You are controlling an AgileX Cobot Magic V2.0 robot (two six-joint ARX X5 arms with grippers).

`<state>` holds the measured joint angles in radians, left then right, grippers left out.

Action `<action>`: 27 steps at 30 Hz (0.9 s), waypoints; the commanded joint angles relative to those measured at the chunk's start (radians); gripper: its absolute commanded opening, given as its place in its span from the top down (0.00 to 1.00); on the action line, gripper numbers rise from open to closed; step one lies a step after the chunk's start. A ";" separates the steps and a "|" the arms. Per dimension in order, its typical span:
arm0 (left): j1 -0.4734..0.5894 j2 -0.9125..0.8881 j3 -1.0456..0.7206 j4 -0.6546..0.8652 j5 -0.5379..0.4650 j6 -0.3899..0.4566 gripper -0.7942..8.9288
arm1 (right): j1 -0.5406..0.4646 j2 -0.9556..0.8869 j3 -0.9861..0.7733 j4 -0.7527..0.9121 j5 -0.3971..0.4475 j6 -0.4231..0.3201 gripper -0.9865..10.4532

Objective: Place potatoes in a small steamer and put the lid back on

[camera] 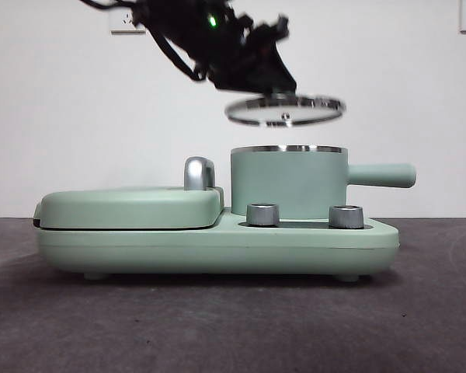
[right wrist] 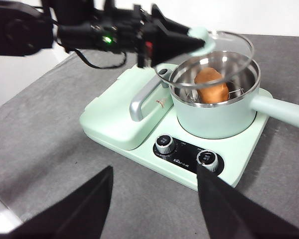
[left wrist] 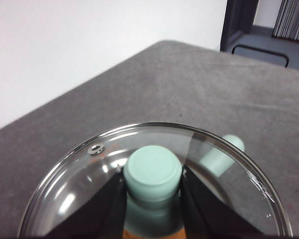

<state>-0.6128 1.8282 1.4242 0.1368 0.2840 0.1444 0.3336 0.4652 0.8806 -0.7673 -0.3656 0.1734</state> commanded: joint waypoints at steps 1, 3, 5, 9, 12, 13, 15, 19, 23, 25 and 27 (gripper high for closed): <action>-0.010 0.038 0.043 0.081 0.000 0.023 0.90 | 0.005 0.003 0.011 0.002 0.000 0.010 0.69; -0.009 0.052 0.043 0.104 0.000 0.023 0.90 | 0.005 0.003 0.011 0.001 0.000 0.010 0.69; -0.008 0.063 0.043 0.110 0.000 0.024 0.90 | 0.005 0.003 0.011 -0.002 0.000 0.010 0.69; -0.008 0.078 0.043 0.110 0.000 0.026 0.90 | 0.005 0.003 0.011 -0.009 0.000 0.010 0.69; -0.008 0.084 0.043 0.107 0.000 0.028 0.90 | 0.004 0.003 0.011 -0.019 0.008 0.010 0.69; -0.008 0.086 0.043 0.103 -0.001 0.033 0.90 | 0.004 0.003 0.011 -0.021 0.011 0.010 0.69; -0.008 0.087 0.043 0.093 -0.005 0.047 0.90 | 0.004 0.003 0.011 -0.024 0.023 0.010 0.69; -0.008 0.088 0.043 0.058 -0.024 0.083 0.90 | 0.004 0.003 0.011 -0.029 0.026 0.010 0.69; -0.006 0.088 0.043 0.050 -0.024 0.084 0.90 | 0.004 0.003 0.011 -0.029 0.027 0.010 0.69; -0.004 0.088 0.043 0.050 -0.023 0.083 0.90 | 0.004 0.003 0.011 -0.029 0.027 0.010 0.69; -0.003 0.090 0.043 0.049 -0.023 0.083 0.90 | 0.005 0.003 0.011 -0.029 0.027 0.010 0.69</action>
<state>-0.6125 1.8999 1.4311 0.1570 0.2596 0.2176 0.3336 0.4652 0.8806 -0.8040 -0.3401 0.1734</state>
